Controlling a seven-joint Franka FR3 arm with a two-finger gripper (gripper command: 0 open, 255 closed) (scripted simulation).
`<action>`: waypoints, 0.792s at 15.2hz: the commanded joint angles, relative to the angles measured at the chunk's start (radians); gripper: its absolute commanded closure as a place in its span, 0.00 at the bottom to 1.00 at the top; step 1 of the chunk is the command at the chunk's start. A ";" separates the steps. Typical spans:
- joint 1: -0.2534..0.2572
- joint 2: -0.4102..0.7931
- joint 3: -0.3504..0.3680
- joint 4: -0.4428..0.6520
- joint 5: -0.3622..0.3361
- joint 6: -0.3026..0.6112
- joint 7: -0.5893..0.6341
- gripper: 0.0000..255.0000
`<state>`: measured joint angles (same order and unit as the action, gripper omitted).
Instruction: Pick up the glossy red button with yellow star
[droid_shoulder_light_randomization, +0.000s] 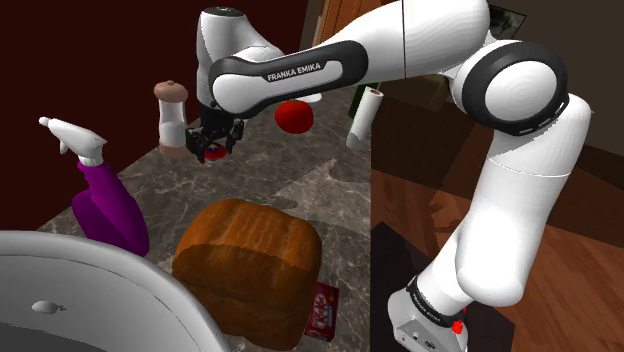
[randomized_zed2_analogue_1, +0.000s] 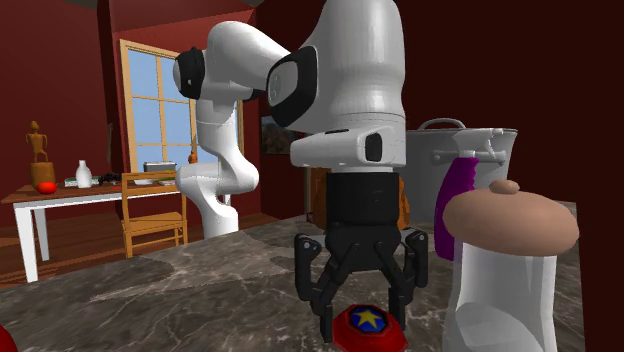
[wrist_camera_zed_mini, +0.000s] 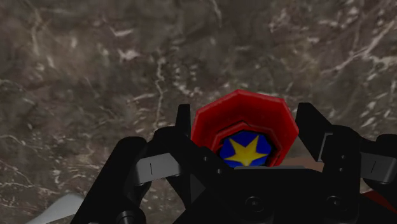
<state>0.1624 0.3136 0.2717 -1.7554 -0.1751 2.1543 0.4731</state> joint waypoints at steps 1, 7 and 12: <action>0.000 0.001 0.000 -0.001 0.000 0.000 0.000 1.00; -0.002 -0.018 0.003 0.030 0.010 -0.049 -0.010 1.00; -0.003 -0.035 0.006 0.074 0.019 -0.109 -0.018 1.00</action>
<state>0.1601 0.2809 0.2773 -1.6902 -0.1580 2.0573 0.4570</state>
